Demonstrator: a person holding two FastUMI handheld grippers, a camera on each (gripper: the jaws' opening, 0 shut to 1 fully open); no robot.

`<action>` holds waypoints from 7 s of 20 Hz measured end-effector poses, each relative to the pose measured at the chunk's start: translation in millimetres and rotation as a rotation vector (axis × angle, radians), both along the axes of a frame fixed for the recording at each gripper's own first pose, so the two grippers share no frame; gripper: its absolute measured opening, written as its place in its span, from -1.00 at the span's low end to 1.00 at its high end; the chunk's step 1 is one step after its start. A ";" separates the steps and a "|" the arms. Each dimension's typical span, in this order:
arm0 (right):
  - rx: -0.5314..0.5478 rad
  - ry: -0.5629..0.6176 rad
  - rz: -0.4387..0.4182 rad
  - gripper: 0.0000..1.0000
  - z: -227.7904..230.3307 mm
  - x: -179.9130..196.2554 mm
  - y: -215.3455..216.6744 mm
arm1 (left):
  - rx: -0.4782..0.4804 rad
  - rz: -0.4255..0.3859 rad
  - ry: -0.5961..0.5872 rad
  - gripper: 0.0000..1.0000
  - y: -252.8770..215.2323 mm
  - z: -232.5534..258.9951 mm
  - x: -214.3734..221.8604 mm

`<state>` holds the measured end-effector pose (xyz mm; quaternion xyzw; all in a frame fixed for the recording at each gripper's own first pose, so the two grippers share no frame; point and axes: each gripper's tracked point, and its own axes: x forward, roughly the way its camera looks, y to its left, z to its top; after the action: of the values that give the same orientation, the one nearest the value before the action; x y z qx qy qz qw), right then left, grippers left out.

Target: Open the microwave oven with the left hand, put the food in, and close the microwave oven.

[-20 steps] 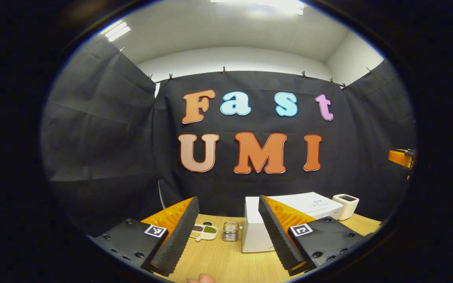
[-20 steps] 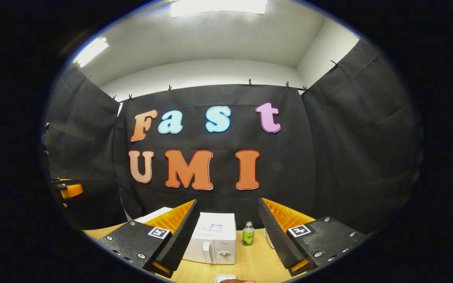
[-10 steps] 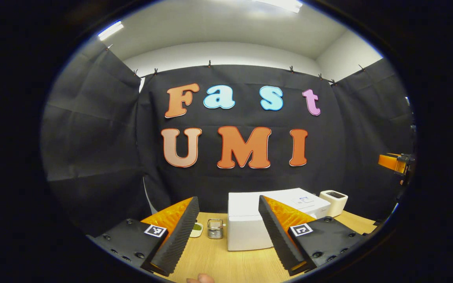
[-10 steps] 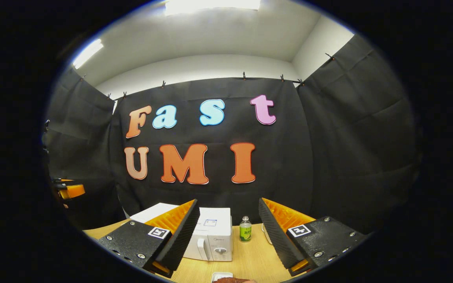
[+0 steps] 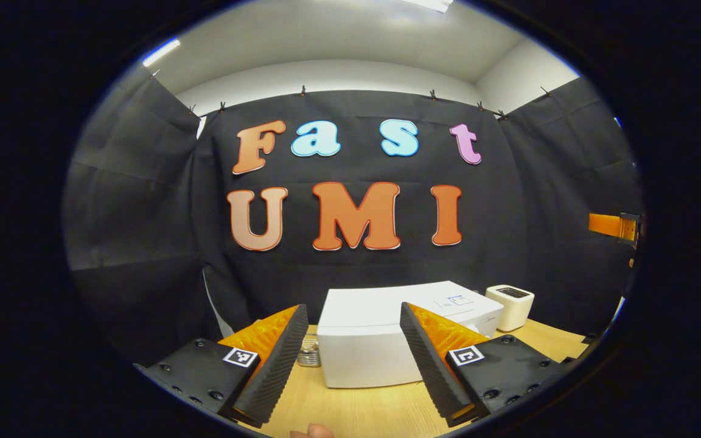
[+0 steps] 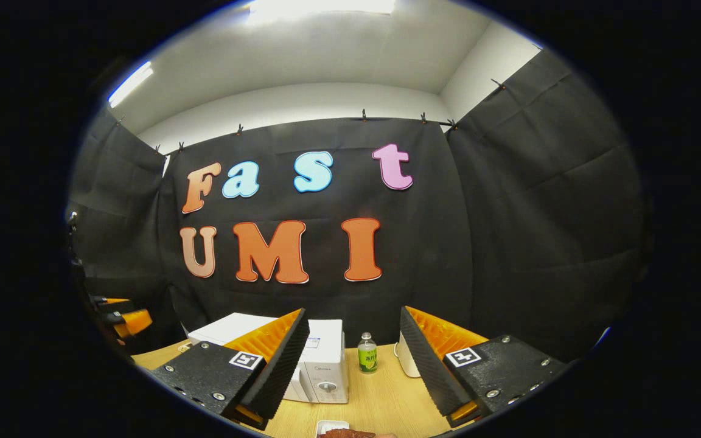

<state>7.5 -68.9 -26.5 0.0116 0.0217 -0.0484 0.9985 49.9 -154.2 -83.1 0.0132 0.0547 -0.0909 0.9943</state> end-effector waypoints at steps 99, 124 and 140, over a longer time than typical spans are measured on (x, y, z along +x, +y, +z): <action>0.113 0.060 0.101 0.87 -60.3 -39.0 27.4 | 0.061 -0.193 0.077 0.59 39.7 -167.5 -178.4; 0.426 0.308 -0.155 0.89 -269.7 -69.9 -16.3 | 0.014 0.330 0.024 0.90 278.3 -132.8 -147.5; 0.773 0.469 -0.231 -0.25 -366.2 -66.0 -0.6 | -0.030 0.266 0.040 0.90 283.9 -148.6 -140.7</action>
<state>-58.5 -69.5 -392.7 0.3738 0.2618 -0.1491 0.8772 -90.8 129.7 -231.7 -0.0110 0.0743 0.0408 0.9963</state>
